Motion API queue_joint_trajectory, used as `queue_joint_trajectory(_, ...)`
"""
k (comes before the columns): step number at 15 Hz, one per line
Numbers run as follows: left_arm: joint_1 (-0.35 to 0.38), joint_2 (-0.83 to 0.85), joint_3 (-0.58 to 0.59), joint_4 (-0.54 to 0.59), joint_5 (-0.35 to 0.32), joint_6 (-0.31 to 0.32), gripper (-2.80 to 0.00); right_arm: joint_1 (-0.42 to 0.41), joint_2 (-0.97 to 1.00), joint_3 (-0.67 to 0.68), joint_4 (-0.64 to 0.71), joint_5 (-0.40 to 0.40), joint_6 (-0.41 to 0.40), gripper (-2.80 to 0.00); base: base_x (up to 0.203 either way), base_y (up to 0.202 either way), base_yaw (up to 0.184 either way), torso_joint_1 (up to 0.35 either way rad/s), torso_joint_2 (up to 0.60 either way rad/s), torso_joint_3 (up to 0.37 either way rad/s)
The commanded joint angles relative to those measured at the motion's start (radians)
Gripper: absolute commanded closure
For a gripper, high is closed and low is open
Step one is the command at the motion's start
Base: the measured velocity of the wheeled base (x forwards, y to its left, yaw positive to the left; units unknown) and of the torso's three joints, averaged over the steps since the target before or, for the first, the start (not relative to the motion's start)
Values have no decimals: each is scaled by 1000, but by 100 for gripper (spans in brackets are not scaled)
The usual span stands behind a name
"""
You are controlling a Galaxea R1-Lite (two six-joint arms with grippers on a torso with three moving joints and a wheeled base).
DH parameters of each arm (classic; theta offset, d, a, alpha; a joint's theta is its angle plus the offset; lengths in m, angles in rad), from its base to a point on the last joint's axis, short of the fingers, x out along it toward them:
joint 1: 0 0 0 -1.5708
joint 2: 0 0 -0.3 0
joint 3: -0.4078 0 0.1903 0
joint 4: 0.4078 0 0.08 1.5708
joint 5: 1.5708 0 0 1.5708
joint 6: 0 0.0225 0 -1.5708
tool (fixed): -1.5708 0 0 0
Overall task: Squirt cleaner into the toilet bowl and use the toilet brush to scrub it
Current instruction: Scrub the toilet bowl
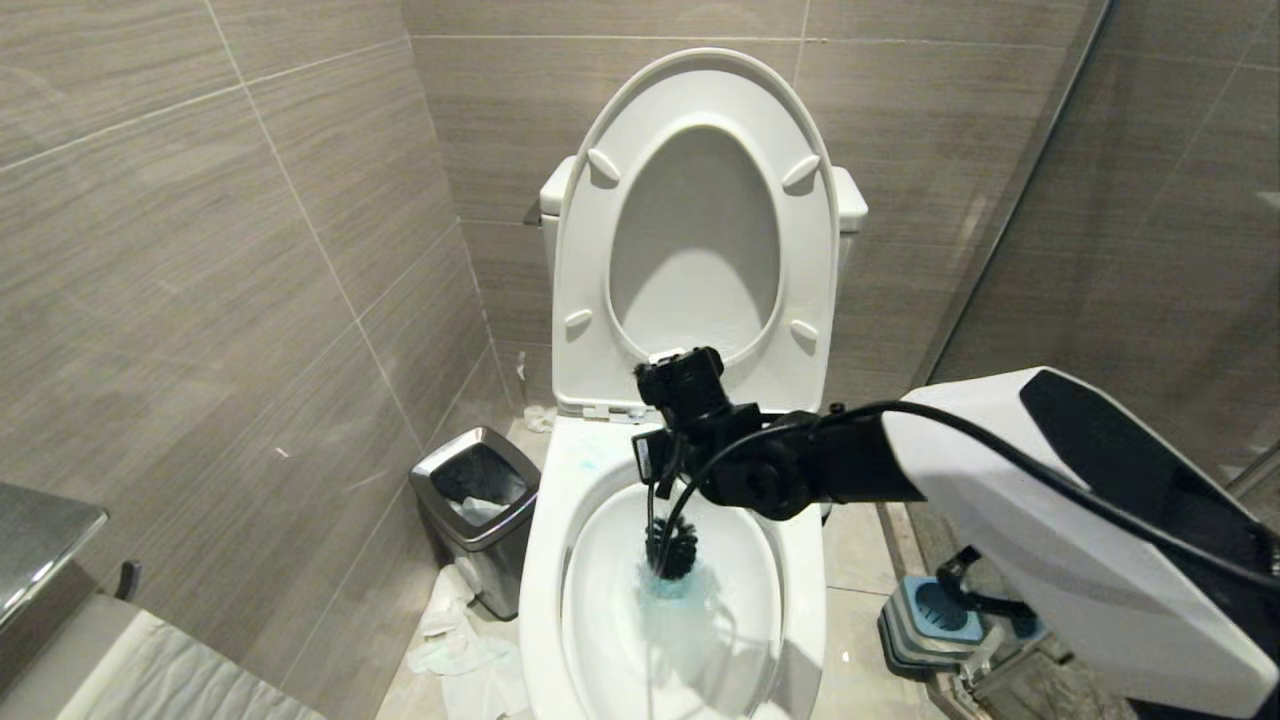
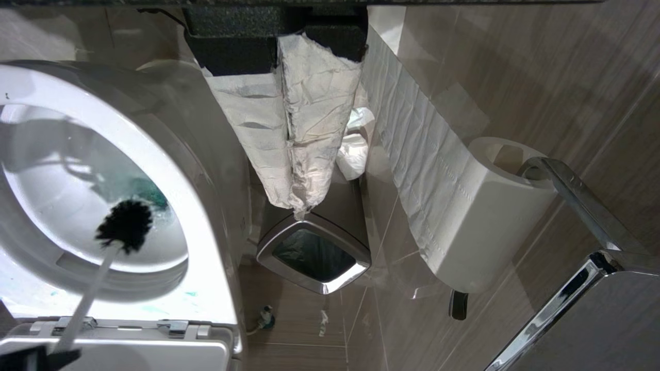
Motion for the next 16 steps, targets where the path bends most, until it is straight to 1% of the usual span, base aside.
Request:
queue_joint_trajectory(1,0,1,2,0,0,0,0,1,-143,57,13,-3,1,0,0,0,0,0,0,0)
queue_joint_trajectory(3,0,1,2,0,0,0,0,-1,-223,165,39,-5,1,0,0,0,0,0,0,0)
queue_joint_trajectory(4,0,1,2,0,0,0,0,-2,-235,193,45,-10,2,0,0,0,0,0,0,0)
queue_joint_trajectory(7,0,1,1,0,0,0,0,-1,-187,189,40,-18,4,0,0,0,0,0,0,0)
queue_joint_trajectory(9,0,1,2,0,0,0,0,-2,-132,158,39,-26,5,0,0,0,0,0,0,0)
queue_joint_trajectory(14,0,1,2,0,0,0,0,-1,-5,-47,45,-52,0,0,0,0,0,0,0,0)
queue_joint_trajectory(16,0,1,2,0,0,0,0,13,29,-103,55,-55,-1,0,0,0,0,0,0,0)
